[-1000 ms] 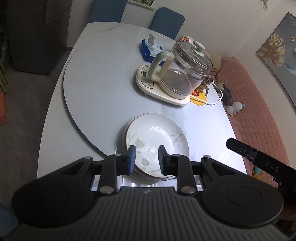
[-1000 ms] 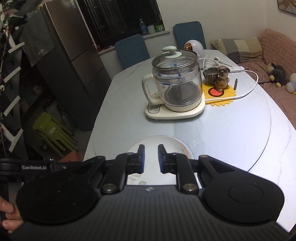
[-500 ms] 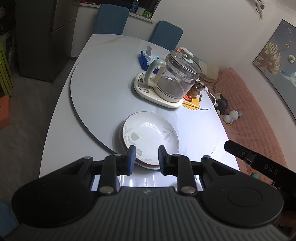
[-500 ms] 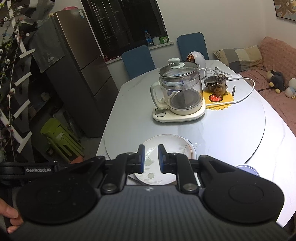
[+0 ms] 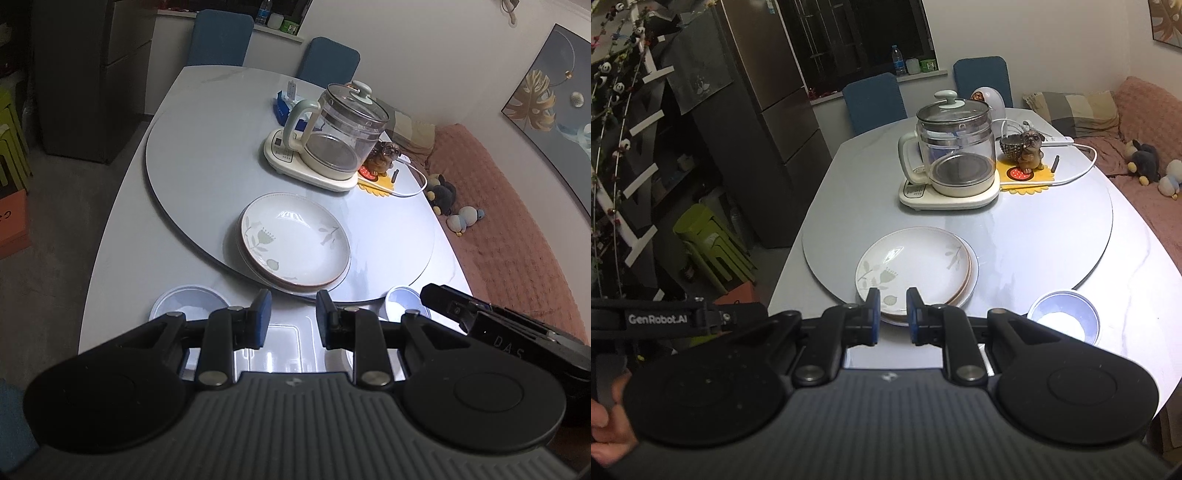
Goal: Organize plates and bowls
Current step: 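Move the right tool back toward the shallow white bowl on the table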
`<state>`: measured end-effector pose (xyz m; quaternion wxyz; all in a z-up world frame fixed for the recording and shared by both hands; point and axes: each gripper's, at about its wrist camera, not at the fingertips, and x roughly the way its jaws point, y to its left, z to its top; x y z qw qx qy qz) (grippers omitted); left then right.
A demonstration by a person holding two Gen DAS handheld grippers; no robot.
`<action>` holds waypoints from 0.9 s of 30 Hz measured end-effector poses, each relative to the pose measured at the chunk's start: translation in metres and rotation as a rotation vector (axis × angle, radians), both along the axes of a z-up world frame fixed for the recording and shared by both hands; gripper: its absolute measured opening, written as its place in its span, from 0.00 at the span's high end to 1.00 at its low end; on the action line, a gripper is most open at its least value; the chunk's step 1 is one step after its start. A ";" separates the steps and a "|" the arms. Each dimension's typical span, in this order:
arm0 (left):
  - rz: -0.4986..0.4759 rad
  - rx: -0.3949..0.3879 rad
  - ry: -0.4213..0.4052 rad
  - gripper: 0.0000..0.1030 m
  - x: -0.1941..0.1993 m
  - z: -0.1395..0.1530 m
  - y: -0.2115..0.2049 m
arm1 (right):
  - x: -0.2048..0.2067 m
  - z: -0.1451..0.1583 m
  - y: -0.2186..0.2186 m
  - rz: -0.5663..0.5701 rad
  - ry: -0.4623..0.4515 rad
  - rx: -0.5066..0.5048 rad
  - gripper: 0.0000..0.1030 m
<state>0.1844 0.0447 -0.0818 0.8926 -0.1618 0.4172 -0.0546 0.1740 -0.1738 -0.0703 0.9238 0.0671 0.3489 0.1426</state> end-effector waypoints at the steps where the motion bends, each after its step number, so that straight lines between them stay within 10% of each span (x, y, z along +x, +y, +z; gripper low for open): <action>1: 0.003 -0.005 0.004 0.72 0.000 -0.002 -0.001 | -0.001 0.001 0.000 0.004 -0.002 -0.005 0.82; 27: -0.104 -0.019 0.071 0.72 0.062 -0.010 -0.077 | 0.030 -0.003 -0.065 -0.032 0.055 0.007 0.81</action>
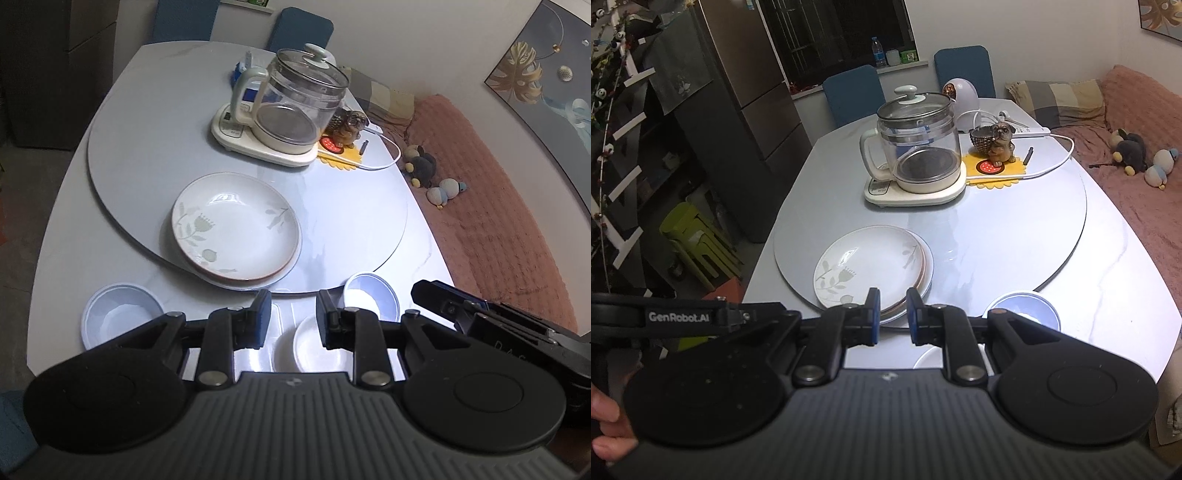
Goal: Organize plates and bowls
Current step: 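Move the right tool back toward the shallow white bowl on the table, then close the right gripper on the rim of the shallow white bowl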
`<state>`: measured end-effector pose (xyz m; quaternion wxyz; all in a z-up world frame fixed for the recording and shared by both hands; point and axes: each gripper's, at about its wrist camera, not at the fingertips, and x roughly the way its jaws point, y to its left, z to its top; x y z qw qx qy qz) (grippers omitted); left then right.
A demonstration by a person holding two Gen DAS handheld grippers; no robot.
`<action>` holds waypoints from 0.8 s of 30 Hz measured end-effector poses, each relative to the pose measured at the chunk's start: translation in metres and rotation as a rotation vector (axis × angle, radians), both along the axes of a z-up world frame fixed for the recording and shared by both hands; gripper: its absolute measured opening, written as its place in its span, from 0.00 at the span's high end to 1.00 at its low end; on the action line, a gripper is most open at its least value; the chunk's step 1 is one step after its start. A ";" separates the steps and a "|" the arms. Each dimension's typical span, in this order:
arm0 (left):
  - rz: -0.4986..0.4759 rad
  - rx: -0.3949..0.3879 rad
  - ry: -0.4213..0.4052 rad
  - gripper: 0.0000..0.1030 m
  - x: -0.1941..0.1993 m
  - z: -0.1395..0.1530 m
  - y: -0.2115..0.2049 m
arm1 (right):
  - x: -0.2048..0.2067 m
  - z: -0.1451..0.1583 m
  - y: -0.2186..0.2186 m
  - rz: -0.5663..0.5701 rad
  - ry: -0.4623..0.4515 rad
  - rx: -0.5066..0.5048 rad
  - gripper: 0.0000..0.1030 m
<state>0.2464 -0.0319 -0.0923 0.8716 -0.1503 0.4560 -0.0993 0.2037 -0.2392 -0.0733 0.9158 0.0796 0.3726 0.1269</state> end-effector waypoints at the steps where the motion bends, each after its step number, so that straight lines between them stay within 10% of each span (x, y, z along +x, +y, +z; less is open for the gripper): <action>1: -0.007 0.010 0.004 0.72 0.005 -0.002 -0.007 | 0.002 -0.002 -0.004 -0.002 0.003 -0.004 0.81; 24: 0.064 0.034 0.332 0.56 0.070 -0.137 -0.064 | 0.066 -0.114 -0.091 0.113 0.366 0.056 0.66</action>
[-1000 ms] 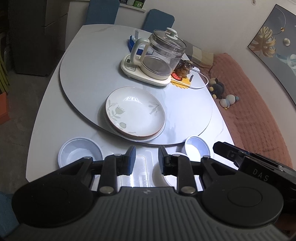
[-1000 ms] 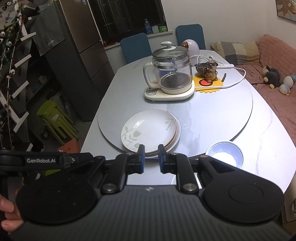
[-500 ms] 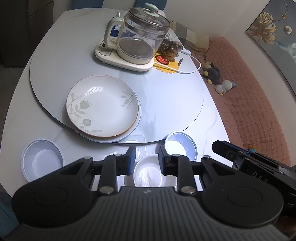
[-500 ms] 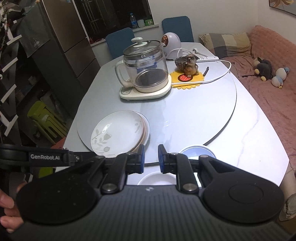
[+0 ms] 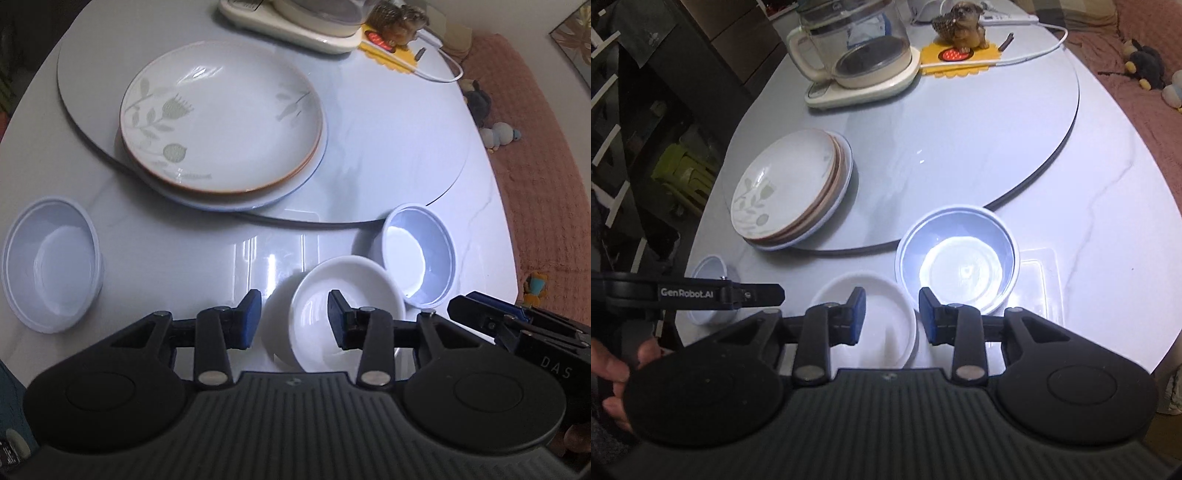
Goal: Organize plates and bowls
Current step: 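Close the right gripper on the rim of the shallow white bowl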
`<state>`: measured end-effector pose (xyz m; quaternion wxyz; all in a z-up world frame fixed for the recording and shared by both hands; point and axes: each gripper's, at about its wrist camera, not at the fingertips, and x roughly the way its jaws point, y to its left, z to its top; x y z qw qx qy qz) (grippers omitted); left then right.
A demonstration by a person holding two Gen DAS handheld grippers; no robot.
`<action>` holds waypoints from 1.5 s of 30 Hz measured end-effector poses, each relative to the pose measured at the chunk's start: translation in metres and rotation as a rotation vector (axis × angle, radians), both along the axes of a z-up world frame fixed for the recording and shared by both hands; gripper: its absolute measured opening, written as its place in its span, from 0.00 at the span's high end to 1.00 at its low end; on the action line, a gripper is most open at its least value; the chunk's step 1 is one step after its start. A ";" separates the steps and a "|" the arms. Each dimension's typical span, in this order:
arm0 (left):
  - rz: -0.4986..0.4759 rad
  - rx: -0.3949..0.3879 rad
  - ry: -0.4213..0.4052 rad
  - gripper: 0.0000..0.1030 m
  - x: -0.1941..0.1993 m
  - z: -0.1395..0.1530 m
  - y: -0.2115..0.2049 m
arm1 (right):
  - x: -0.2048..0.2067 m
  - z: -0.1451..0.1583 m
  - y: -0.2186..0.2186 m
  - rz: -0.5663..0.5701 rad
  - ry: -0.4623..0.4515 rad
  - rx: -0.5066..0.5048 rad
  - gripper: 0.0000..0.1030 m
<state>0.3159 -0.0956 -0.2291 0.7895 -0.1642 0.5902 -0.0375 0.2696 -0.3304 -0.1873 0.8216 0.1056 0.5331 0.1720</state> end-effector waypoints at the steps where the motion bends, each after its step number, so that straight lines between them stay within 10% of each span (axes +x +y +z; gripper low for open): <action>1: 0.015 -0.007 0.016 0.56 0.000 -0.005 0.001 | 0.002 -0.006 -0.001 0.013 0.021 0.007 0.66; 19: 0.159 -0.020 0.081 0.57 -0.019 -0.039 -0.018 | 0.021 -0.059 0.001 0.190 0.190 0.062 0.67; 28: 0.157 -0.046 0.081 0.72 -0.019 -0.054 -0.018 | 0.021 -0.070 0.004 0.183 0.201 0.056 0.77; 45: 0.142 -0.075 0.073 0.80 -0.021 -0.037 -0.005 | 0.018 -0.050 0.012 0.182 0.181 0.074 0.84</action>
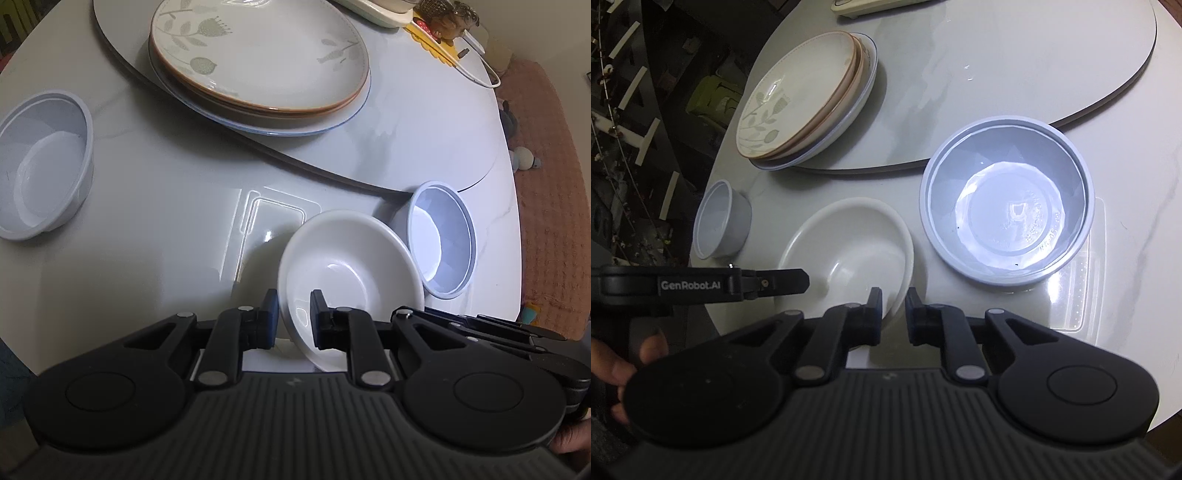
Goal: Organize plates and bowls
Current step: 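Close the right gripper on the rim of the shallow white bowl, then lift the shallow white bowl with the right gripper toward the deep white bowl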
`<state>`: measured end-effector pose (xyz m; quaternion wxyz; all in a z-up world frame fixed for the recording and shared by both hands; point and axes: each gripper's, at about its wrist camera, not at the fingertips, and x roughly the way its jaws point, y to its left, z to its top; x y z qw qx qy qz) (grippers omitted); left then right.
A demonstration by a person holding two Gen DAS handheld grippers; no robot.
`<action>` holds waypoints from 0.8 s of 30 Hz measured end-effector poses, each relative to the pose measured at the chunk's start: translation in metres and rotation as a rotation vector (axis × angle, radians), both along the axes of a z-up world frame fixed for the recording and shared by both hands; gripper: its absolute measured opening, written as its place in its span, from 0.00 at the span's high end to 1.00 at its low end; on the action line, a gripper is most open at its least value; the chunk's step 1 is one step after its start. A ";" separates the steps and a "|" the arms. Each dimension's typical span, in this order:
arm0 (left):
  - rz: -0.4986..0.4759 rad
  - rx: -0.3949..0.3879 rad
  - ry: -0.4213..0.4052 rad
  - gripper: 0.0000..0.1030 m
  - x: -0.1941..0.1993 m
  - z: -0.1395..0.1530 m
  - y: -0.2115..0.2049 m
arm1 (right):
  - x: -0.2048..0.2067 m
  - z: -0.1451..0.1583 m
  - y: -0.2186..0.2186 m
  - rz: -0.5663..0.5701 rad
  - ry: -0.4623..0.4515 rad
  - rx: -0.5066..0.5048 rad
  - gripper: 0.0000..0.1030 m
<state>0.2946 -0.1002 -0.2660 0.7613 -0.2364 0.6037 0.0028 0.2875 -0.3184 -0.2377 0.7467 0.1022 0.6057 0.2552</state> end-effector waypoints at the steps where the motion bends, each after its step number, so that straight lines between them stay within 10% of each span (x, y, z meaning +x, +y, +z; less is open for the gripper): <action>1: 0.005 -0.006 0.000 0.80 -0.001 0.002 0.003 | -0.001 0.003 0.000 -0.001 -0.001 0.002 0.84; 24: 0.128 -0.157 -0.079 0.80 -0.039 0.060 0.097 | -0.004 0.059 0.075 0.013 -0.046 0.024 0.84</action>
